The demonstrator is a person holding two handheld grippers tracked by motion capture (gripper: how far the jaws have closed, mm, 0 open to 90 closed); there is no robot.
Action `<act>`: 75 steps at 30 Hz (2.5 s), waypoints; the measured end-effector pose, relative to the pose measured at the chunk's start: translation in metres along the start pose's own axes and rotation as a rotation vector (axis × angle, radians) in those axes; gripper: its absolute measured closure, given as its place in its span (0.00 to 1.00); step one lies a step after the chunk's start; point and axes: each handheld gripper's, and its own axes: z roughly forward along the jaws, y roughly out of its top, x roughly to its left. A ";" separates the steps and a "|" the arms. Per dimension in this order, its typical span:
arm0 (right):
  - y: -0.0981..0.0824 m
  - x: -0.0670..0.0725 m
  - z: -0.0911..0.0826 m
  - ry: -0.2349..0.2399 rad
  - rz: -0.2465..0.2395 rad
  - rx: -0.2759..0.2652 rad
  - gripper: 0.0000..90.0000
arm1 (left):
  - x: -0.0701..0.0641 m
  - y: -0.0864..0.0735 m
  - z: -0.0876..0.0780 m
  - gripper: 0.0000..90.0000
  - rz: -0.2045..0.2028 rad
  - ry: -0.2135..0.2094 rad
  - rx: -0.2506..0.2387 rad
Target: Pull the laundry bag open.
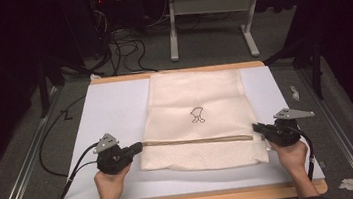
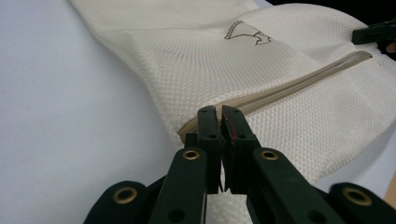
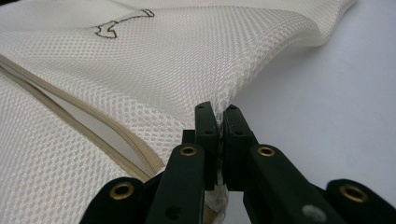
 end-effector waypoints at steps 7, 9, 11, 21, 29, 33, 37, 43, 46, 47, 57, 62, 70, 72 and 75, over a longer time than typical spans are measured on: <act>0.003 -0.001 -0.003 -0.009 -0.008 0.000 0.98 | 0.002 0.002 -0.003 0.97 -0.003 0.005 -0.003; 0.003 -0.001 -0.003 -0.009 -0.004 -0.001 0.98 | 0.003 0.002 -0.003 0.97 -0.006 0.003 -0.004; 0.004 -0.001 -0.003 -0.007 0.000 -0.004 0.98 | 0.004 0.003 -0.004 0.97 -0.006 0.005 -0.008; 0.007 -0.002 -0.005 -0.003 -0.002 -0.006 0.98 | 0.002 0.003 -0.009 0.97 0.020 0.084 -0.025; 0.012 0.002 -0.003 0.008 -0.008 -0.006 0.98 | 0.001 0.003 -0.012 0.97 0.022 0.096 -0.022; 0.013 0.002 -0.002 0.024 0.007 -0.004 0.98 | 0.000 0.004 -0.017 0.96 0.015 0.080 -0.035; 0.013 0.005 0.002 0.029 -0.001 0.011 0.97 | -0.001 0.002 -0.016 0.96 0.026 0.085 -0.015; 0.010 0.007 0.008 0.029 0.000 0.037 0.97 | 0.000 0.001 -0.014 0.96 0.019 0.082 0.005; 0.007 0.006 0.011 0.028 0.004 0.046 0.96 | -0.001 0.001 -0.012 0.96 0.016 0.078 0.010; 0.006 0.006 0.011 0.026 0.011 0.052 0.96 | -0.001 0.000 -0.012 0.96 0.016 0.078 0.011; -0.001 0.008 0.018 0.029 -0.008 0.093 0.96 | 0.001 0.000 -0.016 0.96 0.039 0.090 0.031; -0.005 0.009 0.021 0.022 0.000 0.104 0.95 | -0.001 -0.002 -0.013 0.96 0.047 0.098 0.051; -0.008 0.008 0.024 0.019 -0.004 0.112 0.94 | -0.001 -0.005 -0.010 0.96 0.059 0.108 0.073; -0.010 0.008 0.027 0.016 0.003 0.123 0.94 | -0.001 -0.006 -0.009 0.96 0.059 0.111 0.081; -0.012 0.007 0.029 0.012 0.007 0.126 0.93 | 0.000 -0.009 -0.006 0.96 0.054 0.109 0.096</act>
